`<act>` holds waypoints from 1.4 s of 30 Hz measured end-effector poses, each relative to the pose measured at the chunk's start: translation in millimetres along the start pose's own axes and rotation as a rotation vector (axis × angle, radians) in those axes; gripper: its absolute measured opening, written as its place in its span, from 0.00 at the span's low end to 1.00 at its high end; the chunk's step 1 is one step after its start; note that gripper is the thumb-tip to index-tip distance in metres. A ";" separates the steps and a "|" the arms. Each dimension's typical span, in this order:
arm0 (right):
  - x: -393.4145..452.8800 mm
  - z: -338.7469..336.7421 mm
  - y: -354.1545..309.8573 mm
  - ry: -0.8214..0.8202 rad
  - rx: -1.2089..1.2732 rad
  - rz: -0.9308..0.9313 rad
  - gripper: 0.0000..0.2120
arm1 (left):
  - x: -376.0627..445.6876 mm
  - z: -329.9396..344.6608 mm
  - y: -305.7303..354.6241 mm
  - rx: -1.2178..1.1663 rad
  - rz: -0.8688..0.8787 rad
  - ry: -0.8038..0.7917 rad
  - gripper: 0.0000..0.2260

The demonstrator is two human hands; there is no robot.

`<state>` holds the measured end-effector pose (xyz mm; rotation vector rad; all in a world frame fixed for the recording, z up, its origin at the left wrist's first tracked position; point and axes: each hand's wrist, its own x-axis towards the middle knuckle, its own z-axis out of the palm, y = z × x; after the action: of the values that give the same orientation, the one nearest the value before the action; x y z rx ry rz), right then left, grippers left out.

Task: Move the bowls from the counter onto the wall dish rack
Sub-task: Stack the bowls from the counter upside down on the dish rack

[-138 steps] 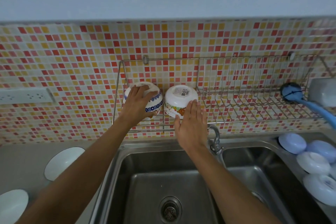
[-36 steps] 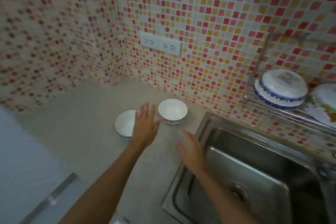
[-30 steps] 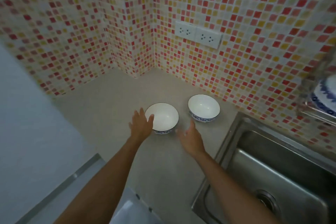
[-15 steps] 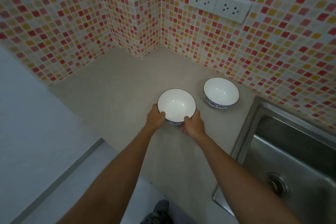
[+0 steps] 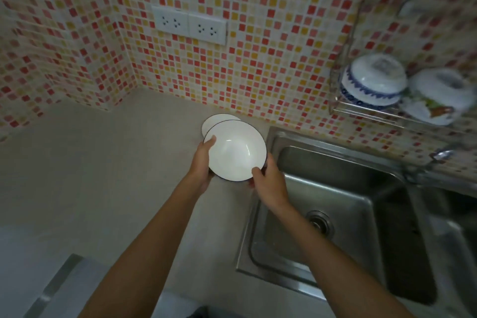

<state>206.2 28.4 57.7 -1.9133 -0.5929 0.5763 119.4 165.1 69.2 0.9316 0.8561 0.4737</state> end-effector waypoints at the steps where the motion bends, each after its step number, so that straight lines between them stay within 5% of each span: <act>1: -3.3 -17.7 1.1 0.018 -0.006 -0.026 0.27 | -5.6 17.3 0.0 0.002 0.008 -0.015 0.21; 7: -18.5 -126.9 5.5 0.107 -0.045 -0.150 0.19 | -42.5 113.2 -2.7 -0.017 0.104 -0.101 0.14; 16: -15.3 -291.8 -4.8 0.540 -0.362 -0.471 0.18 | -81.0 225.9 10.1 -0.074 0.215 -0.318 0.17; 22: 19.0 -368.2 20.4 0.552 -0.741 -0.306 0.28 | -96.0 288.2 21.3 -0.001 0.370 -0.214 0.15; 30: 45.4 -387.3 34.0 0.515 -1.001 -0.139 0.36 | -77.0 358.0 46.1 0.169 0.505 -0.191 0.31; 35: 49.1 -385.9 40.1 0.566 -1.051 -0.179 0.37 | -64.6 406.4 58.5 0.288 0.707 -0.186 0.21; 42: 50.0 -385.2 40.2 0.606 -1.037 -0.208 0.36 | -44.1 460.8 61.3 0.689 1.156 -0.220 0.23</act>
<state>491.6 -217.8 159.6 -2.7436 -0.7352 -0.5804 465.5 -62.6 284.8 2.0749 0.1720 1.0589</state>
